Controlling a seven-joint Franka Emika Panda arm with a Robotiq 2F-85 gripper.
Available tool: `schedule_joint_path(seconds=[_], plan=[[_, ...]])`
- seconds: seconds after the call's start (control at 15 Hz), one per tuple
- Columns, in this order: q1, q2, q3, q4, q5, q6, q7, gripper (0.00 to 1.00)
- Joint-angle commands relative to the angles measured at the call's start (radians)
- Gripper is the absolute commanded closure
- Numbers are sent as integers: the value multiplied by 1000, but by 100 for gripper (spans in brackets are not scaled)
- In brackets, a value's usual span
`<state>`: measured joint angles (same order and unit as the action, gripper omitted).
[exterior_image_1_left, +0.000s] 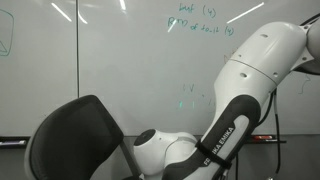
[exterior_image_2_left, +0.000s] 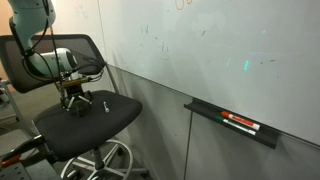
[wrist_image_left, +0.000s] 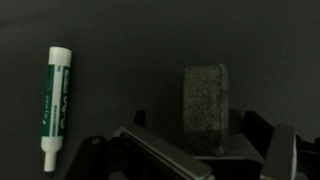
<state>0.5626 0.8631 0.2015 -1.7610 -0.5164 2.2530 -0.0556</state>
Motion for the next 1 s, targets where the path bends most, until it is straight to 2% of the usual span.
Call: schedule_joint_path(seconds=[0.0, 0.73, 0.8, 0.87, 0.93], plan=[[12, -18, -10, 6, 2, -15, -3, 0], [1, -51, -59, -11, -55, -45, -10, 0], [-1, -51, -61, -11, -57, -52, -9, 11], [-5, -55, -60, -16, -60, -53, -13, 26], [-5, -56, -61, -17, -65, -55, -11, 34]])
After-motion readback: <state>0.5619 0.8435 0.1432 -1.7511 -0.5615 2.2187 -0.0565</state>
